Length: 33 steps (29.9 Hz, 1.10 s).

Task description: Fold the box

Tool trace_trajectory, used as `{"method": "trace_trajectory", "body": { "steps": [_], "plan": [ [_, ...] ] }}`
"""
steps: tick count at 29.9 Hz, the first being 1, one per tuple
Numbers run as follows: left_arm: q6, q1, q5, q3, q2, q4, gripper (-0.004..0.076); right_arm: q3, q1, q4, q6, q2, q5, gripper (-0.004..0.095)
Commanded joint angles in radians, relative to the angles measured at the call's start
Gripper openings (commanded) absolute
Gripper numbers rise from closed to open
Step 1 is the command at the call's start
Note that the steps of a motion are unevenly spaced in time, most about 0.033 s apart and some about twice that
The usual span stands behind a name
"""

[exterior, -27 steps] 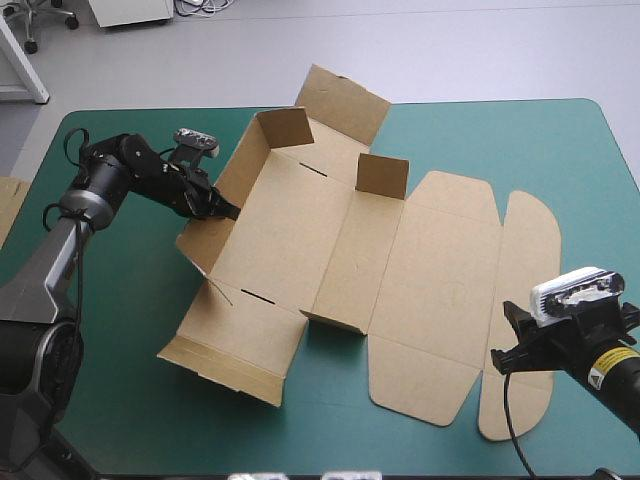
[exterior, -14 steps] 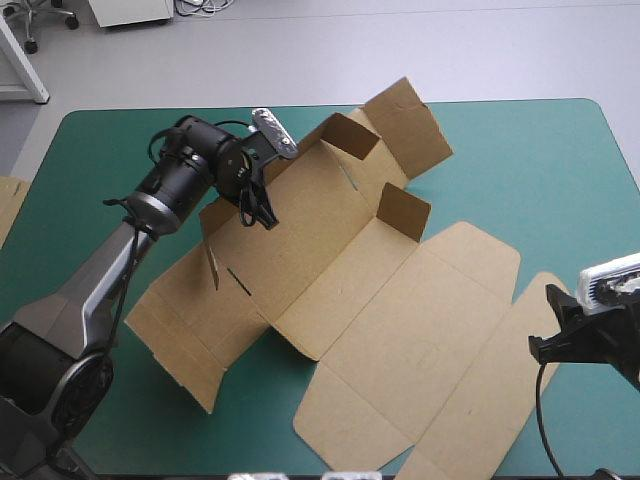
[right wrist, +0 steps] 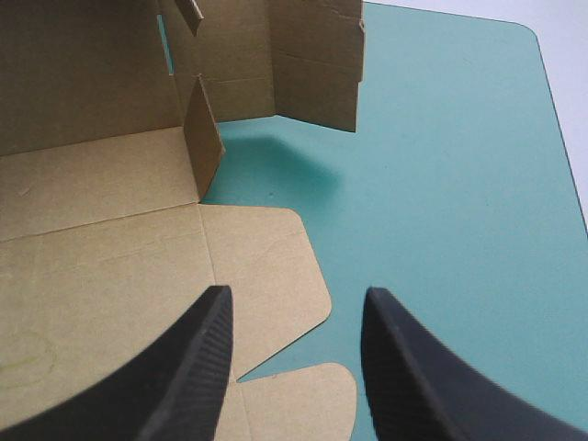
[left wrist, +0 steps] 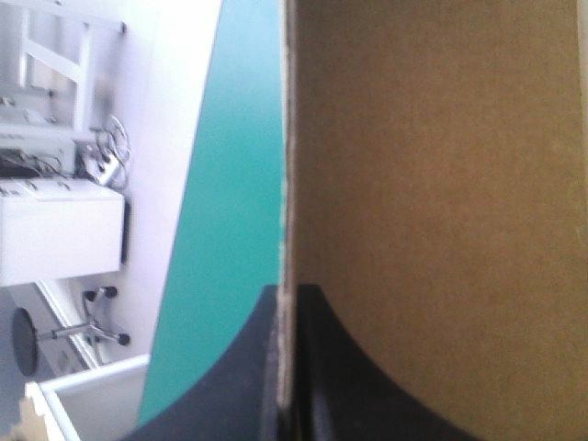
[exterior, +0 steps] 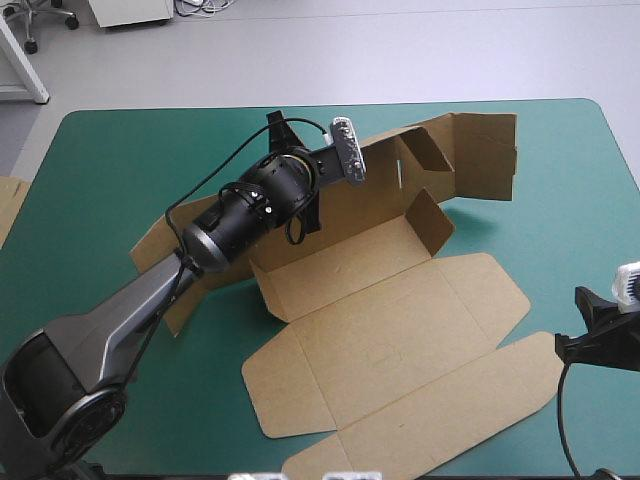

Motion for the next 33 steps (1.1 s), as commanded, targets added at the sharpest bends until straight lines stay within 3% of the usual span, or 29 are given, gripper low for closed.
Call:
{"method": "trace_trajectory", "body": {
  "steps": [1, 9, 17, 25, 30, 33],
  "plan": [
    [-0.018, -0.045, -0.13, -0.035, -0.047, 0.117, -0.001, -0.041, -0.001, -0.032, 0.007, 0.002, -0.031, 0.0426],
    [0.039, -0.092, -0.217, -0.01, -0.053, 0.17, -0.001, -0.041, -0.001, -0.018, 0.039, 0.002, -0.025, 0.0426],
    [0.016, -0.107, -0.418, 0.224, -0.149, 0.247, -0.001, -0.043, -0.001, -0.001, 0.069, 0.002, -0.023, 0.0426],
    [-0.401, -0.187, -0.446, 0.511, -0.257, 0.734, -0.001, -0.096, -0.001, -0.001, 0.077, 0.087, -0.028, 0.0426],
    [-0.766, -0.219, -0.358, 0.668, -0.274, 1.146, -0.001, -0.174, -0.001, -0.006, 0.058, 0.184, -0.015, 0.0426],
    [-0.796, -0.222, -0.35, 0.72, -0.276, 1.149, -0.001, -0.208, -0.001, -0.006, 0.039, 0.244, -0.015, 0.0426]
  ]
}}
